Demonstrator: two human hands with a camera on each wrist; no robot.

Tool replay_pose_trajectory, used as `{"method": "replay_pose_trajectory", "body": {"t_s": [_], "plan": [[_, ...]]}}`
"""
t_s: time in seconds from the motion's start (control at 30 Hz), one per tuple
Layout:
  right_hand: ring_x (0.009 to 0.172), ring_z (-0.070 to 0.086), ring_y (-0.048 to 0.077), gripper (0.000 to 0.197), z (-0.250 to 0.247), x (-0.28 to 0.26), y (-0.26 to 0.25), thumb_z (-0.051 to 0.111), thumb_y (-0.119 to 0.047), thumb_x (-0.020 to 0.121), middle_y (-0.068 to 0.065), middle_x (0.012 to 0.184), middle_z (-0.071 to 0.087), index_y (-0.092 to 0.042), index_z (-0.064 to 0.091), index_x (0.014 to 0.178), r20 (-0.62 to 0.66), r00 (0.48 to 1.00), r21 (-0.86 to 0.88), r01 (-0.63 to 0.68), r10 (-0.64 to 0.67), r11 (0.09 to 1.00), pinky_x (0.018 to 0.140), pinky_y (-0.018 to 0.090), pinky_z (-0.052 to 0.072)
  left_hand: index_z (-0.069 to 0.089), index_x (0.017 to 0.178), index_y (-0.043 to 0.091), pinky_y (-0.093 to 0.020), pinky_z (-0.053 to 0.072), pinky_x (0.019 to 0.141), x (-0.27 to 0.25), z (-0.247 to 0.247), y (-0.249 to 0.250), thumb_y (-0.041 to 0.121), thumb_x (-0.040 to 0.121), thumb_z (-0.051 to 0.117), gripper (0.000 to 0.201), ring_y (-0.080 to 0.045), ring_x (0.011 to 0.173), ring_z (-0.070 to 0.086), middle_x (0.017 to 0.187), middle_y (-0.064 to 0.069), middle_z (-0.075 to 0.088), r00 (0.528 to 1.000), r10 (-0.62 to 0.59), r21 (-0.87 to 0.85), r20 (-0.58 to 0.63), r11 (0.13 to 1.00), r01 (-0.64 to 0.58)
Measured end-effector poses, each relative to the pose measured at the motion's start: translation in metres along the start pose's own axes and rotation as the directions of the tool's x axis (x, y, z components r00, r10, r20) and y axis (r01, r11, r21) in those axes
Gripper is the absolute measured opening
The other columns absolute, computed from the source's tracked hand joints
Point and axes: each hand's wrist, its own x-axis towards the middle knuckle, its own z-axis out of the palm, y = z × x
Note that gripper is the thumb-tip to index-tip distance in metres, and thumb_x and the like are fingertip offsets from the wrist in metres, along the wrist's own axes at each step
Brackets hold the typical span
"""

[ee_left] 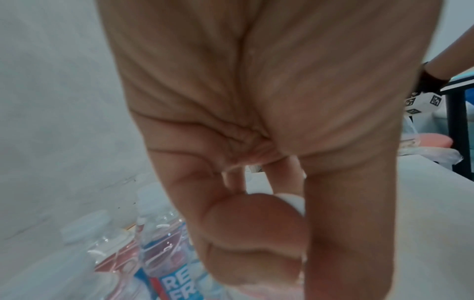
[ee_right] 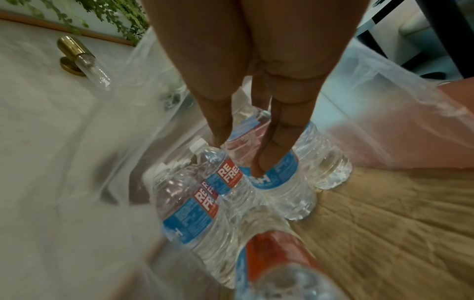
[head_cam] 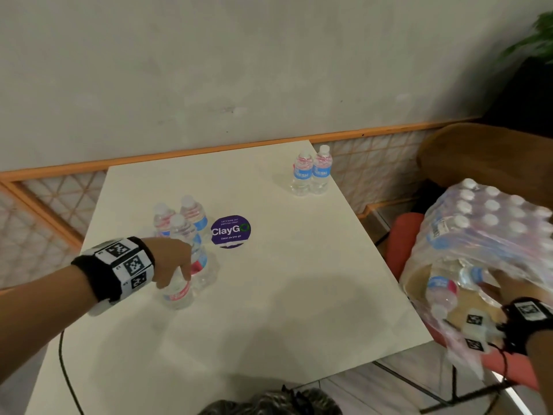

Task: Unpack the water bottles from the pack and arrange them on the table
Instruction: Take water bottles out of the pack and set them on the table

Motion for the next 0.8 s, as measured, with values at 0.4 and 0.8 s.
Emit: {"method": "replay_pose_trajectory", "body": {"t_s": [0.4,0.8], "plan": [[0.107,0.056,0.03,0.05,0.0,-0.025,-0.03,0.063,-0.017,0.088,0.023,0.137,0.047,-0.002,0.046,0.133,0.149,0.927,0.762,-0.329,0.343,0.558,0.097,0.039,0.047,0.059,0.119,0.036,-0.022,0.045,0.096,-0.013,0.005,0.003,0.024,0.086,0.053,0.036,-0.009,0.115,0.056,0.125,0.014,0.057,0.975,-0.11,0.138,-0.193,0.981,0.138],[0.063,0.056,0.021,0.029,-0.012,-0.061,-0.033,0.066,0.004,0.077,0.014,0.079,0.062,-0.011,0.06,0.102,0.088,0.933,0.817,-0.267,0.348,0.511,0.062,0.028,0.048,0.052,0.127,0.03,-0.03,0.046,0.089,0.01,-0.053,0.095,0.039,0.093,0.046,0.035,-0.016,0.115,0.055,0.126,0.008,0.054,0.91,0.101,0.164,-0.402,0.986,-0.038]]}}
